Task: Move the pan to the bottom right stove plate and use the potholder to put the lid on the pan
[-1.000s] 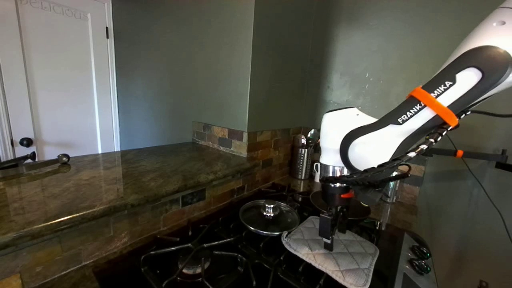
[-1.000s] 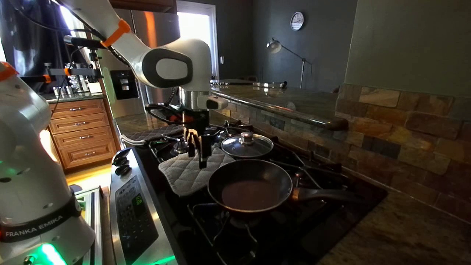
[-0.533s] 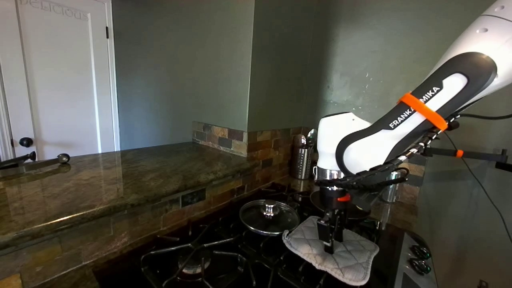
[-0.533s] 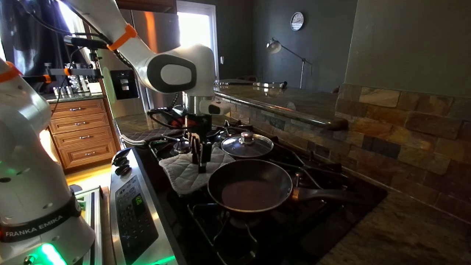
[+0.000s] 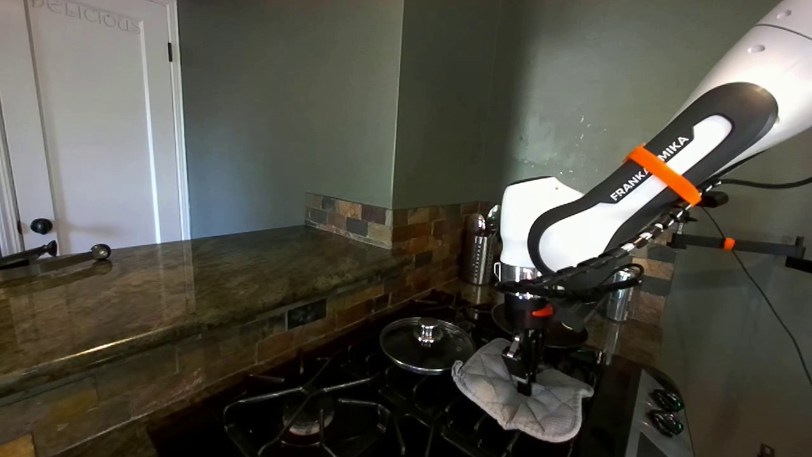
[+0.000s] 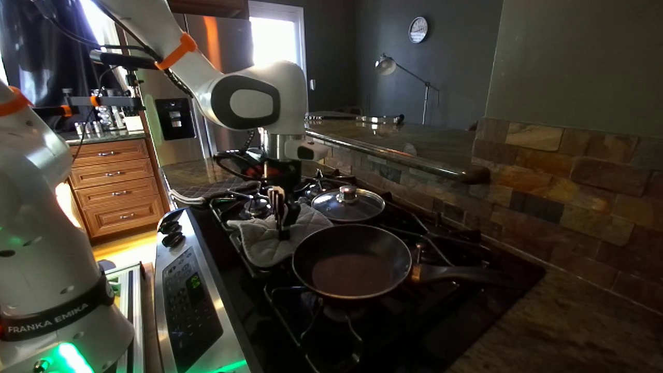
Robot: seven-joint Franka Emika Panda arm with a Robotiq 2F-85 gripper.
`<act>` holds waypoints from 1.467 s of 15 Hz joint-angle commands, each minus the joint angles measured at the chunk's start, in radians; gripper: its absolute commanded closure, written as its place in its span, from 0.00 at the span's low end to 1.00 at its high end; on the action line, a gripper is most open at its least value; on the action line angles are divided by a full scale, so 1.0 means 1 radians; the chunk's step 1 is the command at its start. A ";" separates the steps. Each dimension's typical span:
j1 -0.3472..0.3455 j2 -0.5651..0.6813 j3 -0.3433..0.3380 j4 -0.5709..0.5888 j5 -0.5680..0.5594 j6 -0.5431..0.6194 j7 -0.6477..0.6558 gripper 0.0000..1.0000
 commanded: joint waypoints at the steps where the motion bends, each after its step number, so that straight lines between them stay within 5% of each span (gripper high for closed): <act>1: 0.024 0.007 -0.014 0.027 0.039 -0.052 -0.070 0.99; 10: 0.042 -0.049 -0.012 0.120 0.060 -0.184 -0.148 0.97; 22: 0.037 0.018 -0.023 0.323 0.083 -0.148 -0.129 0.97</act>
